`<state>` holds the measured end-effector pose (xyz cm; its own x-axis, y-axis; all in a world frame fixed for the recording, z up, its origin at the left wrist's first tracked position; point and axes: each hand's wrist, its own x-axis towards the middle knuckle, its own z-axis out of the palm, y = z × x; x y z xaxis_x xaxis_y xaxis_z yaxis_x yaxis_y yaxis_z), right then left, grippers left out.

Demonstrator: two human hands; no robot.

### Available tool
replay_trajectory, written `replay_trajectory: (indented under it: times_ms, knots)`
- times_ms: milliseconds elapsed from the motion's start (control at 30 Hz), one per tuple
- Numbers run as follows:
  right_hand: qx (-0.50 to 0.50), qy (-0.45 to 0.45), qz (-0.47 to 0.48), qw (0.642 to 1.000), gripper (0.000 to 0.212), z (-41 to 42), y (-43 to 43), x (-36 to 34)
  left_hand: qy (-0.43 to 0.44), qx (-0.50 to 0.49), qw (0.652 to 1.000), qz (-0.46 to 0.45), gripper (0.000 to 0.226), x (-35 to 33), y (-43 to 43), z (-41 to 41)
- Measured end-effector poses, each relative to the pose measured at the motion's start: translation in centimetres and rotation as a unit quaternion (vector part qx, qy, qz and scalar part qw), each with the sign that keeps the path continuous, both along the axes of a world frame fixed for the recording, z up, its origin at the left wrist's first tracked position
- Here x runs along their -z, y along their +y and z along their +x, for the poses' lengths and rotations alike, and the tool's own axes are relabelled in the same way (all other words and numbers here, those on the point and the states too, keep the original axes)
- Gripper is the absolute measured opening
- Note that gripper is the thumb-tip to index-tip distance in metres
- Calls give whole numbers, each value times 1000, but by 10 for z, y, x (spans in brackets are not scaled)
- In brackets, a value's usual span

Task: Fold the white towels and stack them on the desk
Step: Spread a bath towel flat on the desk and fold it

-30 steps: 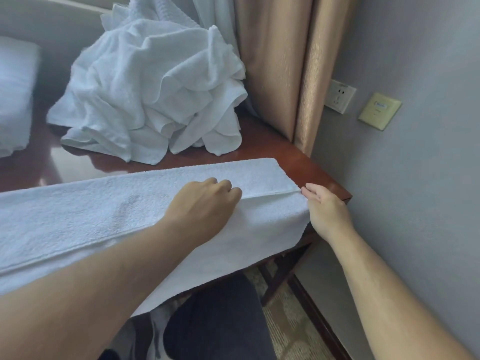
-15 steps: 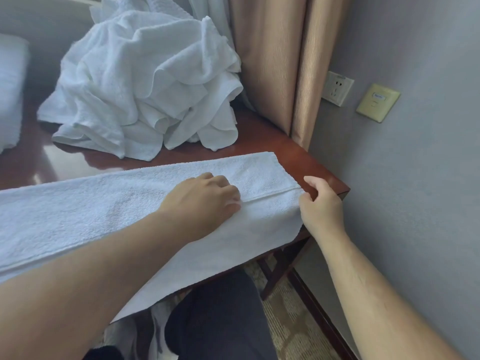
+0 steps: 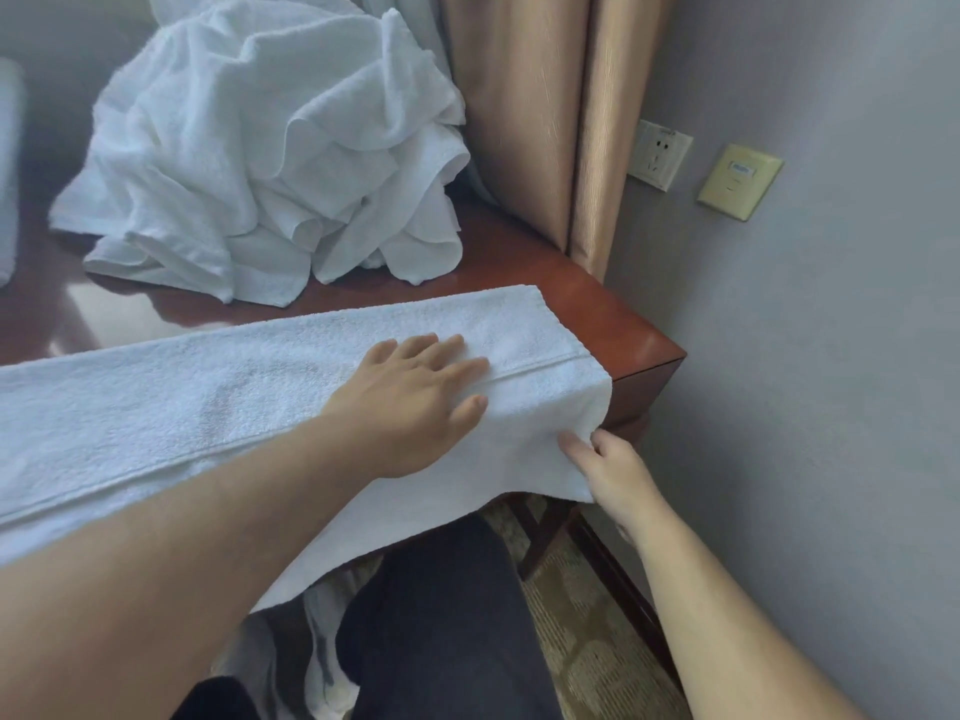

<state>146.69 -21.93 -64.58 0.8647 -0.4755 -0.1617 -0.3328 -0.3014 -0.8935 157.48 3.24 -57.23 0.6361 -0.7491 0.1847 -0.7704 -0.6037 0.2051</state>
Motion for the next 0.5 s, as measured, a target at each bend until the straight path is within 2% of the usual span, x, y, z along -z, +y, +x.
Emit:
replay_trajectory:
  times_ms: [100, 200, 267, 333, 400, 467, 500]
  knots:
    - [0, -50, 14, 999, 29, -8, 4, -7, -25, -1, 997, -67, 45, -4, 3, -4]
    - [55, -98, -43, 993, 36, -8, 14, -30, -63, 24, 992, -103, 41, -9, 7, -19]
    - [116, -143, -52, 982, 38, -5, 22, -50, -42, 22, 991, -121, 37, -11, 13, -33]
    - [117, -199, -2, 973, 36, -1, 30, -71, -16, 2, 993, -114, 36, -10, 19, -49]
    - [63, -238, 101, 964, 22, 6, 38, -91, 12, -16, 996, -92, 44, -13, 22, -63]
    - [34, -245, 179, 952, 8, 17, 45, -107, 31, -35, 997, -66, 47, -18, 22, -72]
    - [41, -240, 205, 948, 7, 23, 46, -115, 31, -51, 997, -55, 40, -20, 22, -74]
